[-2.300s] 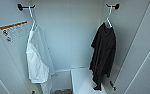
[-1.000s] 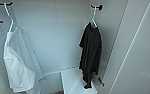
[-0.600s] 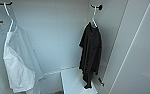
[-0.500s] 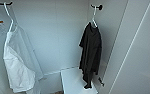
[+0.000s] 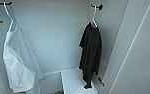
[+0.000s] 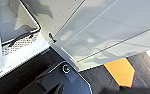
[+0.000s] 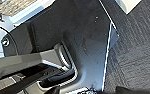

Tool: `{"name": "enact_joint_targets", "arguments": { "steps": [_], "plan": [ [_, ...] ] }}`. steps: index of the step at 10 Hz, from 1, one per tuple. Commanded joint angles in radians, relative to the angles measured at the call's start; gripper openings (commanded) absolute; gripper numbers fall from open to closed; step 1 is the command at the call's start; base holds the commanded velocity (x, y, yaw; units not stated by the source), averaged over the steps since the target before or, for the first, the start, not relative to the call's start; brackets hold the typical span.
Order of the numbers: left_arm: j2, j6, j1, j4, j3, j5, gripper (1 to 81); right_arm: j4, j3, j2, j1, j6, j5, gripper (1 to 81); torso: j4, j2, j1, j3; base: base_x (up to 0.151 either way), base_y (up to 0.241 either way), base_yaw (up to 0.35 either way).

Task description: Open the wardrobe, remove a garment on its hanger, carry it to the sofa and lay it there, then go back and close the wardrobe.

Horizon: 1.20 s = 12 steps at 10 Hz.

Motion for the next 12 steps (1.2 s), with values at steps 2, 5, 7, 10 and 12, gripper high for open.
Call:
{"name": "enact_joint_targets", "arguments": {
  "steps": [2,5,7,10,12],
  "plan": [
    [-0.045,-0.011,-0.207,0.005,0.207,0.125,81.1,0.012,0.004,-0.003,0.036,0.002,-0.062,81.1,0.0,0.0,0.0,0.0,0.0,0.0,0.0],
    [-0.08,-0.075,-0.306,0.007,0.326,0.164,81.1,0.012,0.002,-0.003,0.038,0.003,-0.06,81.1,0.0,0.0,0.0,-0.001,0.0,0.0,0.0],
    [-0.115,-0.132,-0.398,0.007,0.395,0.167,81.1,0.012,0.004,-0.003,0.038,0.003,-0.06,81.1,0.0,0.0,0.001,-0.001,0.0,0.0,0.0],
    [-0.148,-0.247,-0.556,0.005,0.444,0.168,81.1,0.014,0.004,-0.003,0.038,0.005,-0.059,81.1,0.0,0.0,0.001,-0.002,0.0,0.0,0.0],
    [-0.148,-0.32,-0.673,0.004,0.458,0.17,81.1,0.014,0.004,-0.001,0.038,0.006,-0.059,81.1,0.0,0.001,0.001,-0.002,0.0,0.0,0.0]
  ]
}}
